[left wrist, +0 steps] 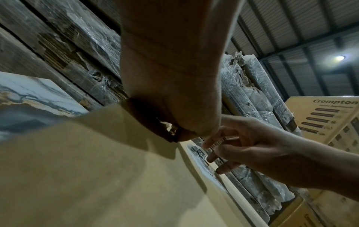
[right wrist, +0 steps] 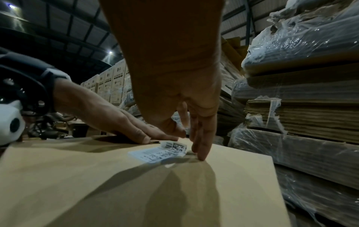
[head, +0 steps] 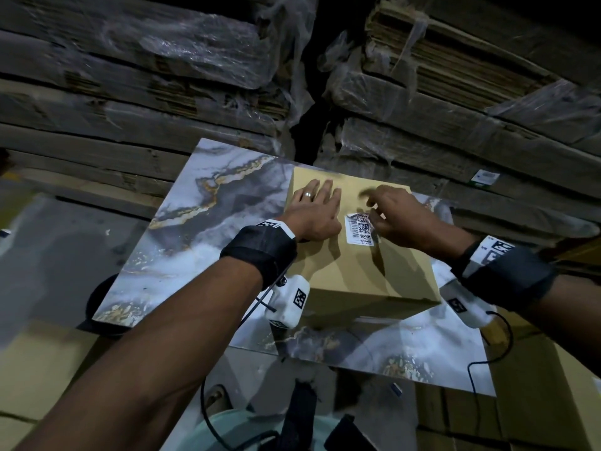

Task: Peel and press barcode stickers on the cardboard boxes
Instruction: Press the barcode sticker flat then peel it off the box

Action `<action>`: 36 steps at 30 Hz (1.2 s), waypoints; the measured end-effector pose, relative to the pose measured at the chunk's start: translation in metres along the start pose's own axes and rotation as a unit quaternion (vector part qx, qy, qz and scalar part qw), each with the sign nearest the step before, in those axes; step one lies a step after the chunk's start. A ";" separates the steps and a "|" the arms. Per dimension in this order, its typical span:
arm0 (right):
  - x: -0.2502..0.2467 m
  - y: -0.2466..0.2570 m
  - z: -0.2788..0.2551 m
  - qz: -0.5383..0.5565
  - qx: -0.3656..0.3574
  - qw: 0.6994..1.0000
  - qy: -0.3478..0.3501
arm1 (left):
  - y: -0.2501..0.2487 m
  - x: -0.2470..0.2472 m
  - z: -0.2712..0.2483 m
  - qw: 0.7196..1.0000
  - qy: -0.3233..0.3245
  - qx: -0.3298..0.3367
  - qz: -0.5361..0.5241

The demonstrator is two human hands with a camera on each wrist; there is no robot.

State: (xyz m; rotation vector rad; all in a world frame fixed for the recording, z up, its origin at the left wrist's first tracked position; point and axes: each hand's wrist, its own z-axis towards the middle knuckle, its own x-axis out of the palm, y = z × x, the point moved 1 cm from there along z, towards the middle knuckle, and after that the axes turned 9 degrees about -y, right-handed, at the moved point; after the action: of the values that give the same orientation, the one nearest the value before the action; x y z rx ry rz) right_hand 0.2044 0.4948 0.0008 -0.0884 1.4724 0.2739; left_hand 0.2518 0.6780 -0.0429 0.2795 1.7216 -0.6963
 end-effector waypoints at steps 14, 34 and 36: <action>0.003 -0.012 -0.005 -0.020 0.003 1.000 -0.015 | -0.001 -0.002 -0.004 1.000 -0.003 0.006 -0.005; -0.027 0.010 0.013 -0.001 0.012 0.997 -0.073 | 0.001 0.002 0.004 1.000 -0.001 -0.003 -0.003; -0.015 0.014 0.011 -0.001 -0.010 1.000 0.002 | 0.002 0.003 0.005 1.000 0.000 -0.006 -0.004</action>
State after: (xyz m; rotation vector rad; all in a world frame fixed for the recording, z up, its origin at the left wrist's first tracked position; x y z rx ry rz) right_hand 0.2111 0.5087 0.0182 -0.1055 1.4748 0.2869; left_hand 0.2557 0.6763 -0.0465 0.2641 1.7267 -0.6919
